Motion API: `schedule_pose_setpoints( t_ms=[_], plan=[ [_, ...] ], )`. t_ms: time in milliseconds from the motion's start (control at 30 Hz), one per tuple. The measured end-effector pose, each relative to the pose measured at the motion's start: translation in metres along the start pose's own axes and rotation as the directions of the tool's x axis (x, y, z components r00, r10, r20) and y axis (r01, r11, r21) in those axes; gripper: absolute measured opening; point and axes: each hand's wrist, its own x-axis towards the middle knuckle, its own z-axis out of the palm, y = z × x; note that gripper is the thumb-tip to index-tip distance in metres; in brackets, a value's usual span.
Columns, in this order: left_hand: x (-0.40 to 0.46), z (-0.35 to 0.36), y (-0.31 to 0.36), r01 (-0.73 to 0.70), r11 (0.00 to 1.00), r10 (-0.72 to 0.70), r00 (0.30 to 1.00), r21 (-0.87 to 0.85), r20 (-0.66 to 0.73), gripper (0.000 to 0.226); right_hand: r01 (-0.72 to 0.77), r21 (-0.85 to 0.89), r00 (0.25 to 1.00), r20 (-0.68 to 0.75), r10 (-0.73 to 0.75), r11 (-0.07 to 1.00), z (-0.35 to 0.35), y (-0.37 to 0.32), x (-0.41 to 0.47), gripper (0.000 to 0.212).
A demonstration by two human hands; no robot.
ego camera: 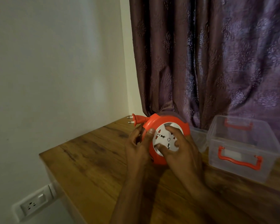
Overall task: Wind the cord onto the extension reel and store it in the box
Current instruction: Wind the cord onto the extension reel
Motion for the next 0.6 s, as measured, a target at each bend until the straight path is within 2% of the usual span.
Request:
schedule_pose_setpoints(
  t_ms=[100, 200, 333, 400, 500, 600],
  plan=[
    [0.000, 0.000, -0.001, 0.021, 1.000, -0.021, 1.000, 0.013, -0.004, 0.043, -0.016, 0.031, 1.000, 0.011, 0.016, 0.999, 0.002, 0.002, -0.001, 0.065],
    [0.000, -0.001, 0.001, 0.037, 0.999, -0.037, 0.998, 0.009, -0.044, 0.034, 0.023, -0.054, 0.996, 0.088, -0.018, 0.998, 0.000, 0.003, 0.001, 0.066],
    [0.000, -0.007, 0.006, 0.212, 0.955, -0.246, 0.956, -0.206, -0.158, 0.024, 0.183, -0.101, 0.983, 0.024, -0.181, 0.978, -0.012, 0.001, 0.007, 0.061],
    [0.000, -0.018, 0.009, 0.239, 0.949, -0.275, 0.946, -0.203, -0.171, 0.027, 0.214, -0.106, 0.976, -0.008, -0.216, 0.971, -0.015, 0.000, 0.010, 0.058],
    [-0.002, -0.040, 0.013, 0.258, 0.954, -0.285, 0.938, -0.152, -0.196, 0.023, 0.098, -0.091, 0.995, 0.040, -0.095, 0.991, -0.013, 0.004, 0.013, 0.057],
    [-0.010, -0.057, 0.014, 0.330, 0.923, -0.369, 0.906, -0.199, -0.207, 0.017, -0.043, -0.030, 0.970, 0.239, 0.049, 0.999, -0.001, 0.007, 0.002, 0.052]
  ],
)
